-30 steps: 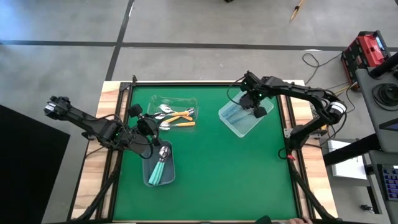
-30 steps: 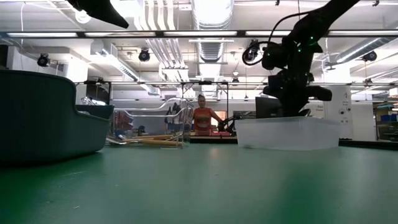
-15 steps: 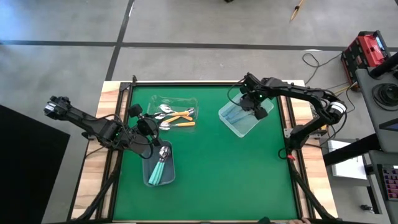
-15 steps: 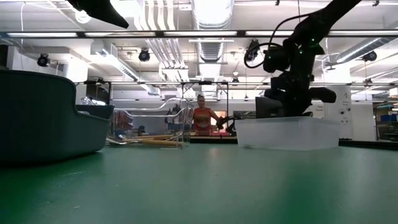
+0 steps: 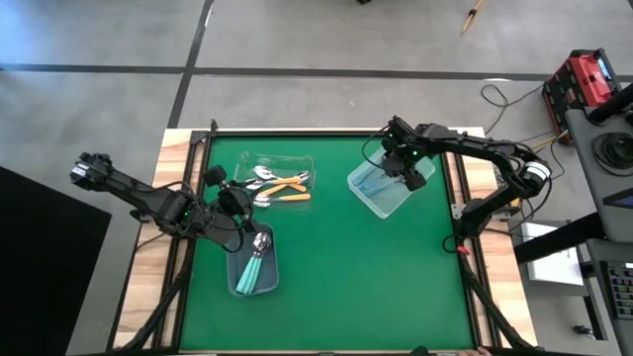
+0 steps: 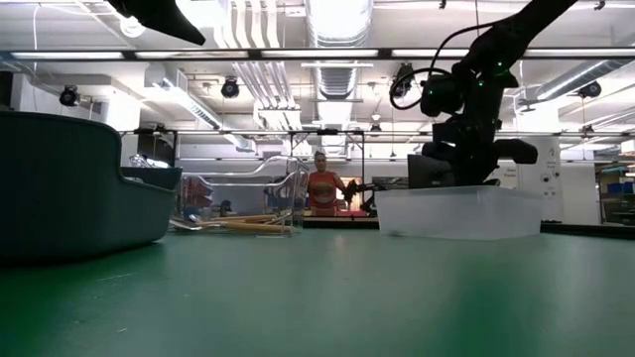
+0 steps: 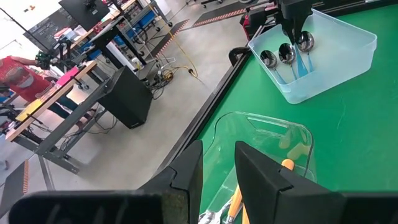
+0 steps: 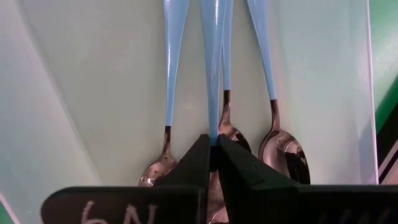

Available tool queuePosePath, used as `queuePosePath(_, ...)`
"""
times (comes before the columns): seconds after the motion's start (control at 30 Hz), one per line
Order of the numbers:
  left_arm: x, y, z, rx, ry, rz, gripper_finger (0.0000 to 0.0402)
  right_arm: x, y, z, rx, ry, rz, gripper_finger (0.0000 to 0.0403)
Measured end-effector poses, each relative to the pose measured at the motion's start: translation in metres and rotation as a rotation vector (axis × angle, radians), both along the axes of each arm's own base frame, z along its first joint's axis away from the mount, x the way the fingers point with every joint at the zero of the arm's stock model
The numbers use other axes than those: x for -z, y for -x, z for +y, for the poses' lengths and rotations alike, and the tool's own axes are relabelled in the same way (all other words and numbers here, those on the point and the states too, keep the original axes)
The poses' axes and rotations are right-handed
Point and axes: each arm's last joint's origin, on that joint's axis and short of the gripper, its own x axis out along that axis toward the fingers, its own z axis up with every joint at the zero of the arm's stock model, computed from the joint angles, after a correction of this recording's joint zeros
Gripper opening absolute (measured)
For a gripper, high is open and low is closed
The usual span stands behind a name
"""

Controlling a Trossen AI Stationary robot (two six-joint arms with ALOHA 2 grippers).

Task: Sort silverware by color (type)
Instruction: Put the blue spoon into the white bin

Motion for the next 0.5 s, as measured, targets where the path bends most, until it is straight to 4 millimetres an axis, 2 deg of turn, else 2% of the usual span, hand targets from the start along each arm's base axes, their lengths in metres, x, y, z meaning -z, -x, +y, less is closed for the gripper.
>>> queuePosePath(0.17, 0.000, 0.000, 0.000, 0.000, 0.000, 0.000, 0.0076, 0.002, -0.001, 0.000, 0.001, -0.003, 0.003, 0.0012)
queuePosePath(0.5, 0.000, 0.000, 0.000, 0.002, -0.005, 0.005, 0.0076, 0.018, -0.005, -0.004, 0.003, -0.041, 0.058, 0.0012)
